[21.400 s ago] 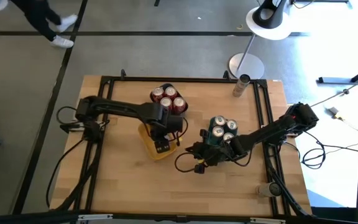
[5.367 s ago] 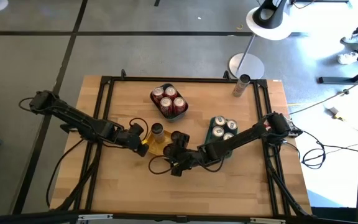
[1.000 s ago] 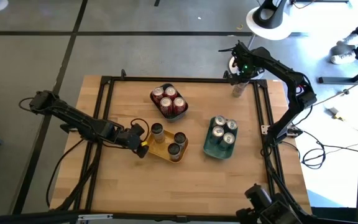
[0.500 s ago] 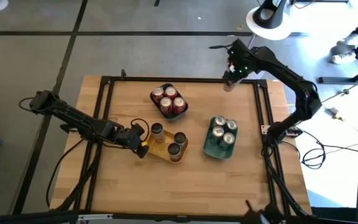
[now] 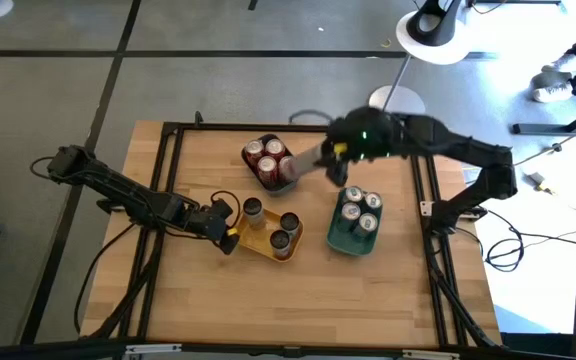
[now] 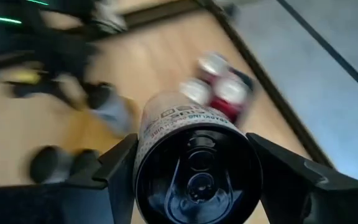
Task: Sort soda cans
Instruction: Put the white and pink soda can into the yellow bin
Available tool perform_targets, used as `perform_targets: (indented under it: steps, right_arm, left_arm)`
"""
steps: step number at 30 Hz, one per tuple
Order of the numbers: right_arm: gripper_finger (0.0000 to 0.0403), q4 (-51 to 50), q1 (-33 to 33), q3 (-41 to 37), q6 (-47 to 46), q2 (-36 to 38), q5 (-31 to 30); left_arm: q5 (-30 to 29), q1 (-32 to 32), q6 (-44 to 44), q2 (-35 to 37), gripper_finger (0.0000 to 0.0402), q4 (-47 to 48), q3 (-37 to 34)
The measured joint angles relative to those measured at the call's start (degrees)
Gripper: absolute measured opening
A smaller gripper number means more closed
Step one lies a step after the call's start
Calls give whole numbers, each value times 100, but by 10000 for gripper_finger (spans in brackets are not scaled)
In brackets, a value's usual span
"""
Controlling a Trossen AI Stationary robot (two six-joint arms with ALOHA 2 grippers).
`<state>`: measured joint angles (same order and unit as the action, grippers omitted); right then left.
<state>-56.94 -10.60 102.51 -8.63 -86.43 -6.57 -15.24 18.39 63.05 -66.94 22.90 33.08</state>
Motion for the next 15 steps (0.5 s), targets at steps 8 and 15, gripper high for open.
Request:
perform_targets:
  steps: [8,15]
  right_arm:
    - [247,1180,1388,-1,35,-403,-37]
    - [247,1986,2070,-1,9,-1007,-37]
  left_arm:
    - [227,71,-462,419,177,154,186]
    - [218,247,-668,1604,177,1043,365]
